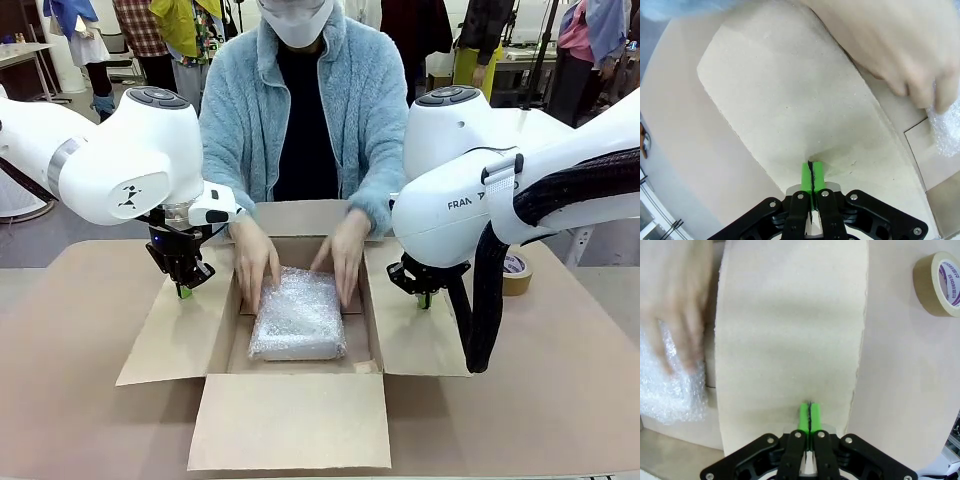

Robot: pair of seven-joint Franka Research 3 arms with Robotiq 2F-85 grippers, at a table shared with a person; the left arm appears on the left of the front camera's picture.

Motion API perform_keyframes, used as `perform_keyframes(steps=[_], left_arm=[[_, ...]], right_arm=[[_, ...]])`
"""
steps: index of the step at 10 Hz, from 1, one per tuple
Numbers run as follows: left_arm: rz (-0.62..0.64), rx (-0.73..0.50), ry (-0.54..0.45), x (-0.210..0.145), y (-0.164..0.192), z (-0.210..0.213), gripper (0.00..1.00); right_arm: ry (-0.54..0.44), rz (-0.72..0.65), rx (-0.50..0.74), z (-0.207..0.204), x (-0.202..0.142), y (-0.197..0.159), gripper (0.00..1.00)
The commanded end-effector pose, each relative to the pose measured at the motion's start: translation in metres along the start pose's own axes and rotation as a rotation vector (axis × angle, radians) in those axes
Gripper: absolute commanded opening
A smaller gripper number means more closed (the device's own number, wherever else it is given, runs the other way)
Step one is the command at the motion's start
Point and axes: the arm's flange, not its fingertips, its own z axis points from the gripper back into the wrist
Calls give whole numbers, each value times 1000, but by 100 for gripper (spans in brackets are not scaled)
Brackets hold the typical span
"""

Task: Wrap the clocks to prevent damage.
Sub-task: Once the human has placed the objects inside and stepped back, release both hands from the side flaps of the Package Box.

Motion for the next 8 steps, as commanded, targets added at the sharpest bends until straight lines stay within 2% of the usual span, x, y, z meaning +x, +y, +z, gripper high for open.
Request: perform_keyframes(steps=[1,5,7,8], left_arm=[[-2,3,4,-1,0,0,0],[0,0,0,0,0,0,0],[-66,-114,-54,-13,20,32,0],[-116,-127,-70,-28,30,55,0]], right_arm=[[4,-2,-2,-2,-2,1,1],[0,0,0,0,0,0,1],[-30,204,39,24,-6,-15,1],[-35,260,47,48,-12,-27,1]])
